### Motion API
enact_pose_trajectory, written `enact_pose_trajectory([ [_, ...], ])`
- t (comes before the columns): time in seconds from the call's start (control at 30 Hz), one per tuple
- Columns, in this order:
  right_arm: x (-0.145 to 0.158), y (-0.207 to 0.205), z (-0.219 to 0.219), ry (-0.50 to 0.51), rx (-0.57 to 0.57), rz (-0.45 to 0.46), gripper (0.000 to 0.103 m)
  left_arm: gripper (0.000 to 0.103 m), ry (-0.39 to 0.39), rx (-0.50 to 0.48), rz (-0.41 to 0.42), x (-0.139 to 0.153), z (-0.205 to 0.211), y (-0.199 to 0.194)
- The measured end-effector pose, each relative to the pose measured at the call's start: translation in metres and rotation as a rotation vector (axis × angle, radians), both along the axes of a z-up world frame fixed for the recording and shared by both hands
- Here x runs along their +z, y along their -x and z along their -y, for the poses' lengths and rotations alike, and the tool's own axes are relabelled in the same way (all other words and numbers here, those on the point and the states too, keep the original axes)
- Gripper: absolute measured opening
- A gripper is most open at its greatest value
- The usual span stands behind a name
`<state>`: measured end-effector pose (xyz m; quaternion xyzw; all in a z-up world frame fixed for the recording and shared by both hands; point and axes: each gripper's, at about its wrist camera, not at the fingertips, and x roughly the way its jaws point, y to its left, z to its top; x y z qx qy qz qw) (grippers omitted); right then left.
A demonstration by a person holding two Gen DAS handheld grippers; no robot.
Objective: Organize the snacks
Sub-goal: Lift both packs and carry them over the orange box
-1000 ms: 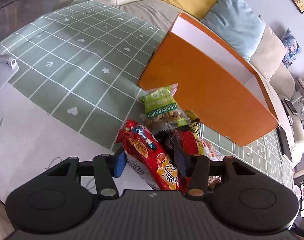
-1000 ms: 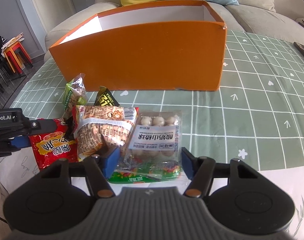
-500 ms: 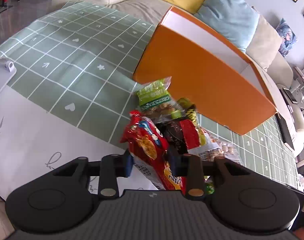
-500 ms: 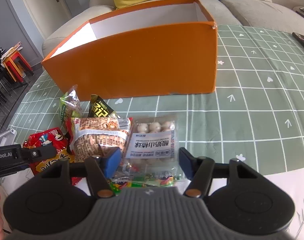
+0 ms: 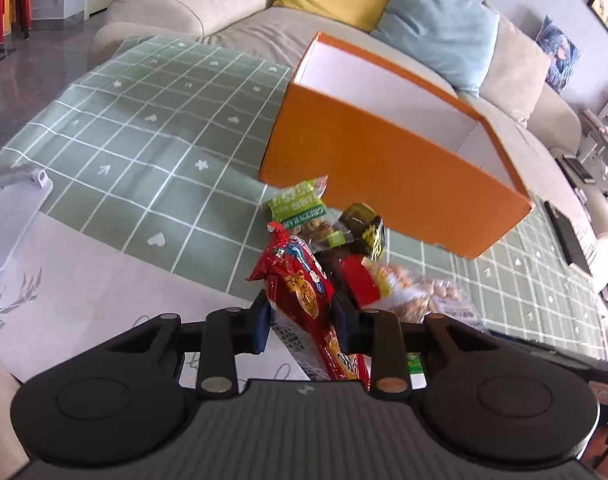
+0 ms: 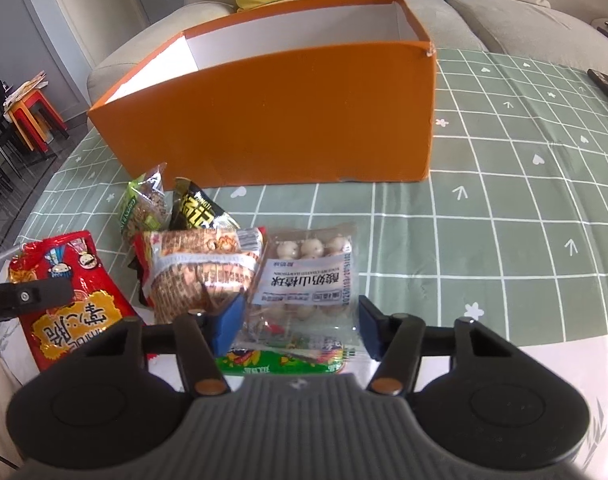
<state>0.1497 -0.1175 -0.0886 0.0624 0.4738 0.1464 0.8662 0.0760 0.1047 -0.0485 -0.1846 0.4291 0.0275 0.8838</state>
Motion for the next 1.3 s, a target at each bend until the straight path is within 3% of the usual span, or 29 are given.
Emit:
enact_pose_trajectory([
  [0.27, 0.018, 0.011, 0.011, -0.031, -0.008, 0.027, 0.057, 0.034, 0.004, -0.025, 0.041, 0.023, 0.007, 0.008],
  [0.7, 0.07, 0.026, 0.005, -0.07, 0.038, 0.171, 0.057, 0.033, -0.028, -0.069, 0.163, 0.064, 0.024, -0.004],
  [1.3, 0.126, -0.044, -0.004, -0.008, 0.049, 0.348, 0.057, 0.032, -0.052, -0.112, 0.334, 0.116, 0.045, -0.092],
])
